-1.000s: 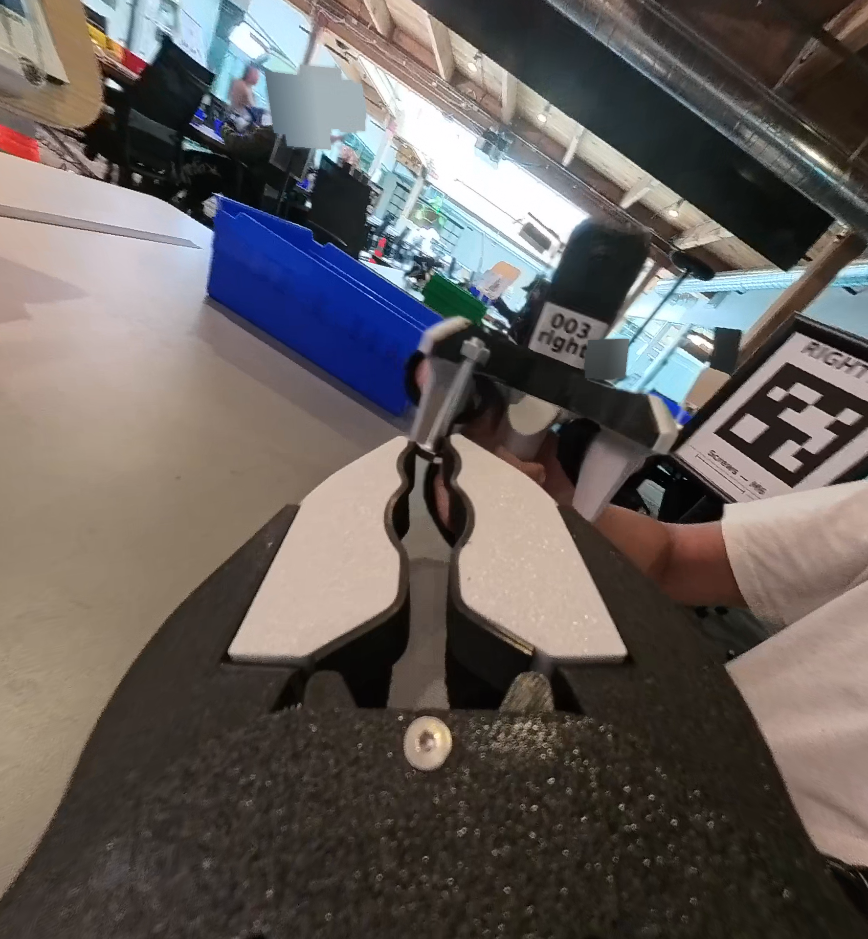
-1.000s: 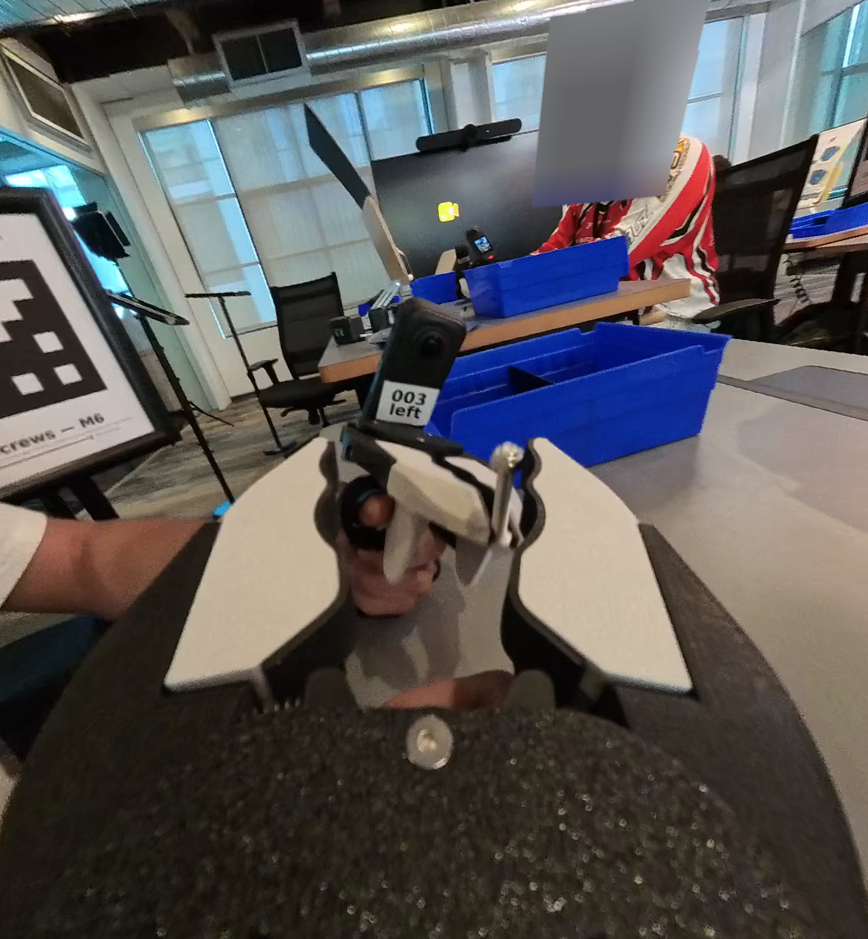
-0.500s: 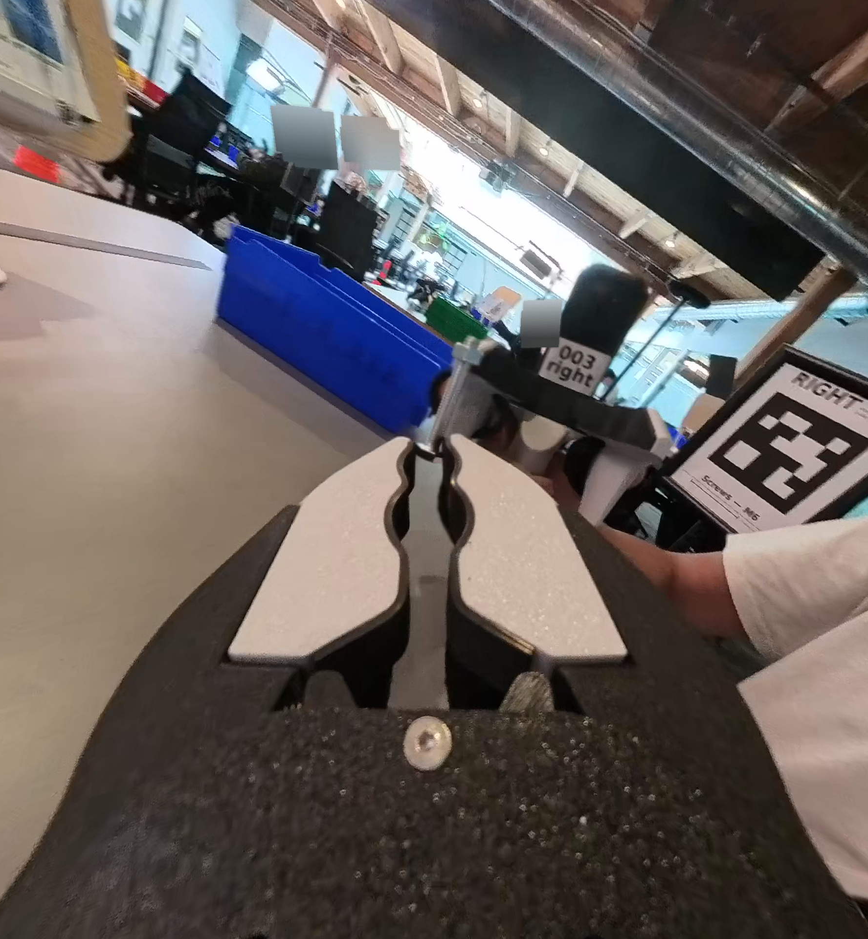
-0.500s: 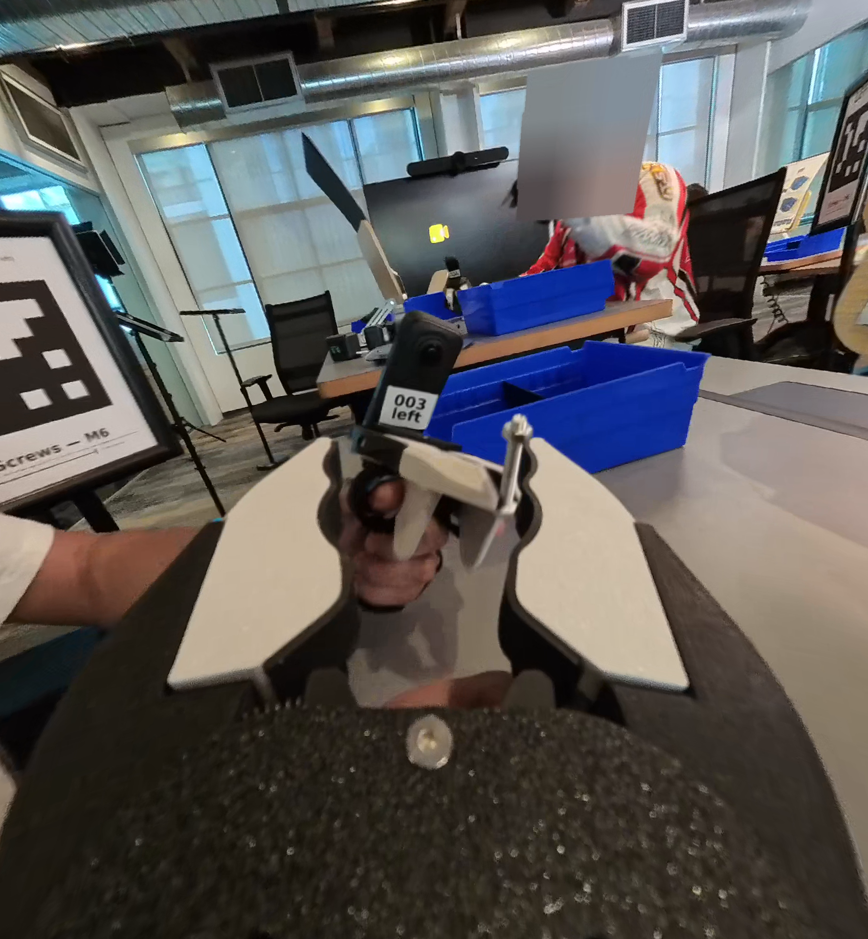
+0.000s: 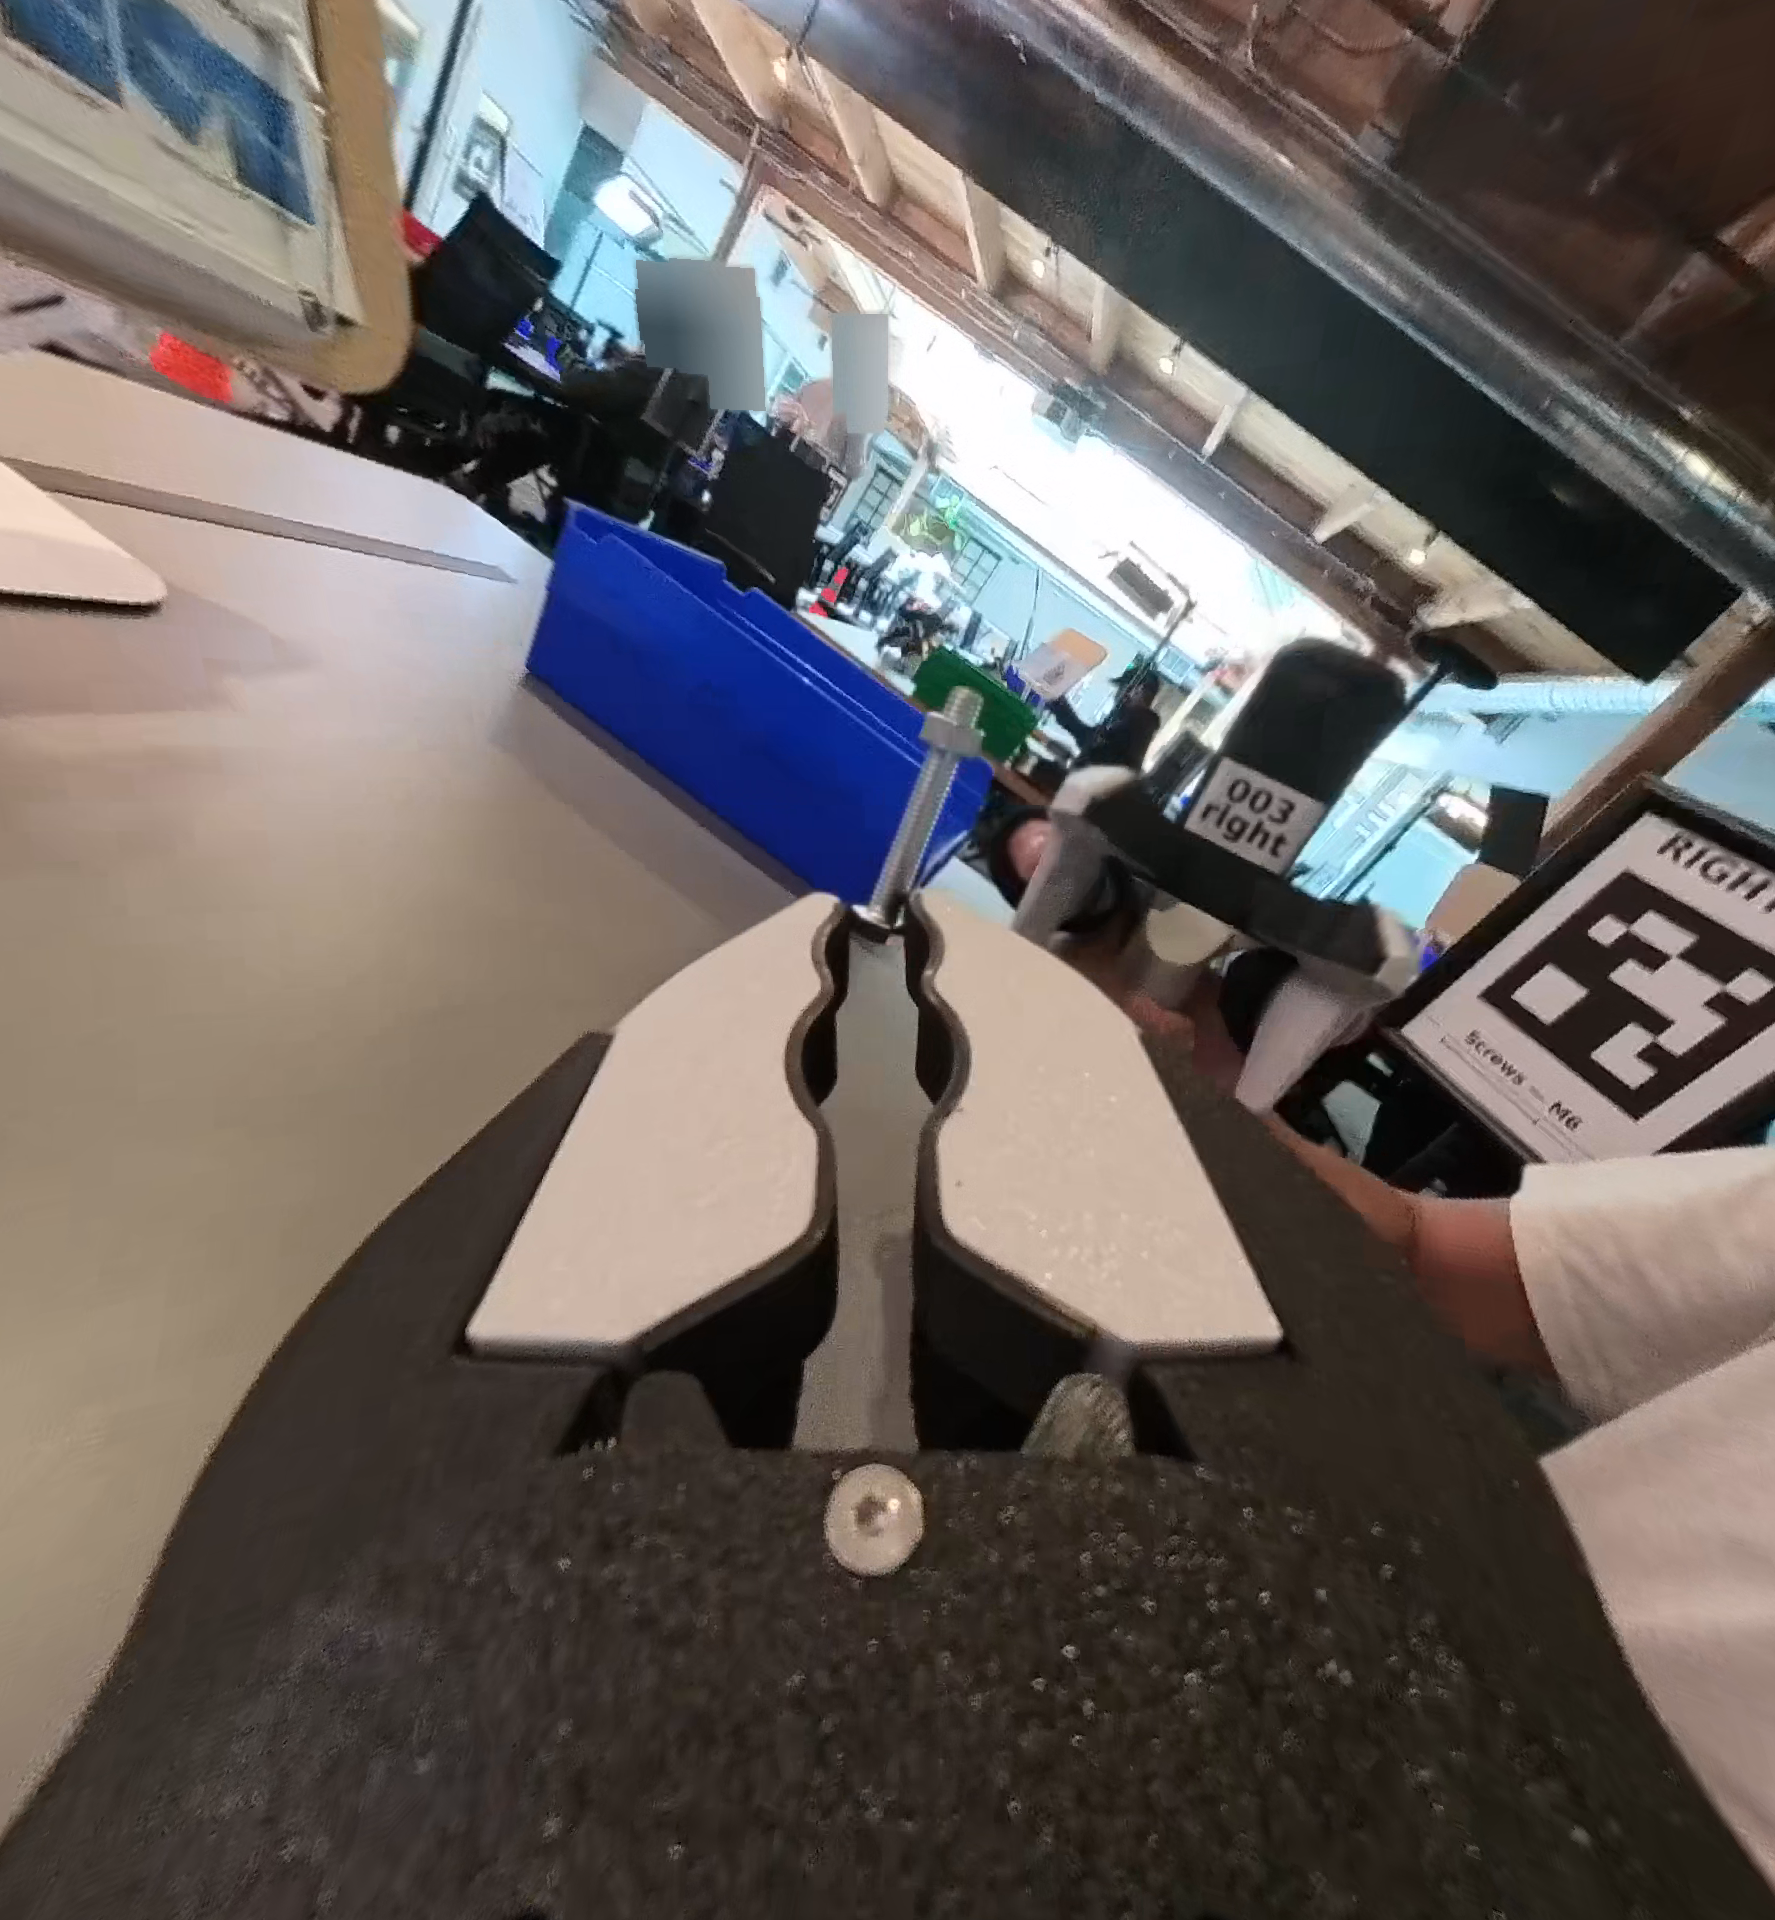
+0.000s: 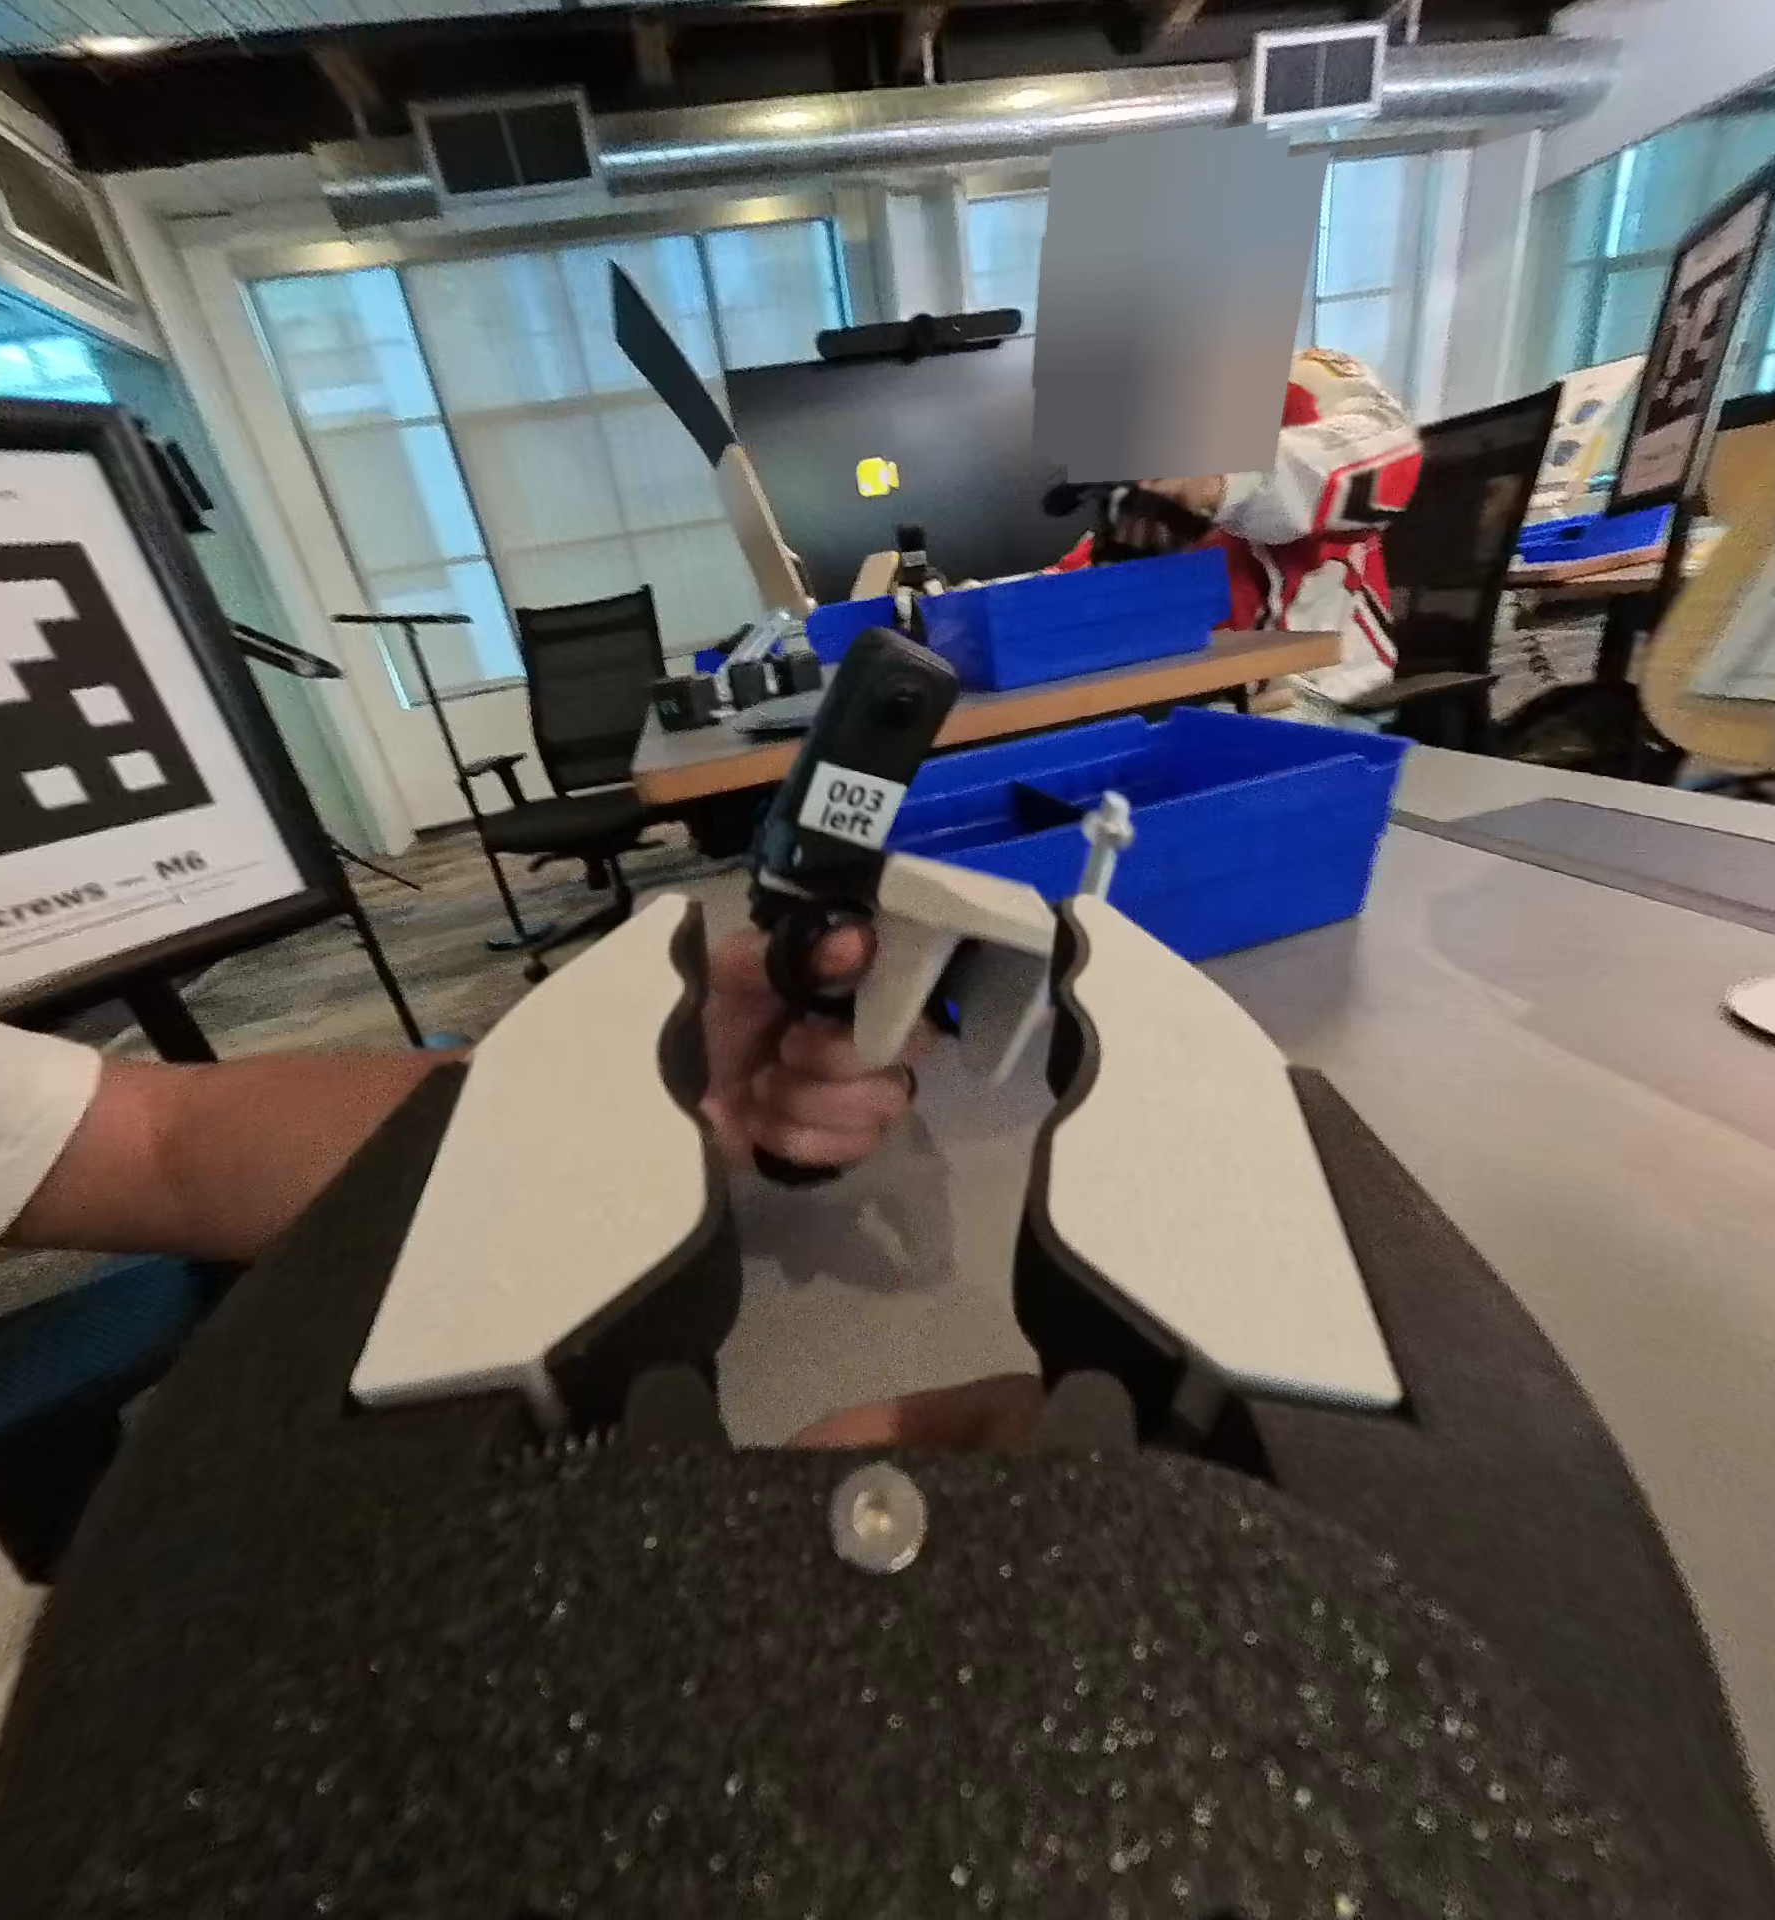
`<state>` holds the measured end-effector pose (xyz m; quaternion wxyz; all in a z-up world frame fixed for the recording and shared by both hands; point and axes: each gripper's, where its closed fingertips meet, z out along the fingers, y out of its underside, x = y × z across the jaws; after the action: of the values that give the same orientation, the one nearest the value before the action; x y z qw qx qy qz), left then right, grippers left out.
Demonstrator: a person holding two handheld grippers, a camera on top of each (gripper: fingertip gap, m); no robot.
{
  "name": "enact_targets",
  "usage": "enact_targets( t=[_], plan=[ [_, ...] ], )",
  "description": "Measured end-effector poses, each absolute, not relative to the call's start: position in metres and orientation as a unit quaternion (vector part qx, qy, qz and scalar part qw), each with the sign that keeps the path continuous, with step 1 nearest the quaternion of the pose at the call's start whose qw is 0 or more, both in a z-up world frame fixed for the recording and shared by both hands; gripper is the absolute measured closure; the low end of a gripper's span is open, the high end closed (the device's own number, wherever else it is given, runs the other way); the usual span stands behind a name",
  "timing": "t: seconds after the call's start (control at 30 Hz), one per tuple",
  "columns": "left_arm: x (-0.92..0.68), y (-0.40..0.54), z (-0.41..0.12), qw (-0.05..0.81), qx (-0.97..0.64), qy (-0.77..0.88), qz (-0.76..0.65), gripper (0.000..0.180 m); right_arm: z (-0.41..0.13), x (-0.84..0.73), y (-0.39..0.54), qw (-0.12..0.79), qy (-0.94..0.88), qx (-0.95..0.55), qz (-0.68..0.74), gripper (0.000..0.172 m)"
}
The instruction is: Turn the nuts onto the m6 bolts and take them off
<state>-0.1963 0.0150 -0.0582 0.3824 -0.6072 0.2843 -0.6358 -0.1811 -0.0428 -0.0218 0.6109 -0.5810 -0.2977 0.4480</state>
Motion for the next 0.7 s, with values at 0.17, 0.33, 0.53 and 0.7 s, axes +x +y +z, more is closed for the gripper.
enact_targets(
  t=[0.17, 0.33, 0.53, 0.7],
  plan=[
    [-0.202, 0.014, -0.050, 0.384, -0.595, 0.280, -0.648, 0.171, -0.040, -0.150, -0.049, 0.608, -0.285, -0.611, 0.420, 0.109],
    [-0.189, -0.004, -0.043, 0.368, -0.577, 0.308, -0.661, 0.171, -0.044, -0.139, -0.040, 0.603, -0.253, -0.627, 0.424, 0.117],
    [-0.169, -0.027, -0.050, 0.325, -0.566, 0.327, -0.683, 0.171, -0.039, -0.154, -0.037, 0.582, -0.233, -0.616, 0.476, 0.127],
    [-0.159, -0.037, -0.057, 0.311, -0.566, 0.340, -0.683, 0.171, -0.043, -0.167, -0.037, 0.575, -0.238, -0.613, 0.487, 0.128]
  ],
)
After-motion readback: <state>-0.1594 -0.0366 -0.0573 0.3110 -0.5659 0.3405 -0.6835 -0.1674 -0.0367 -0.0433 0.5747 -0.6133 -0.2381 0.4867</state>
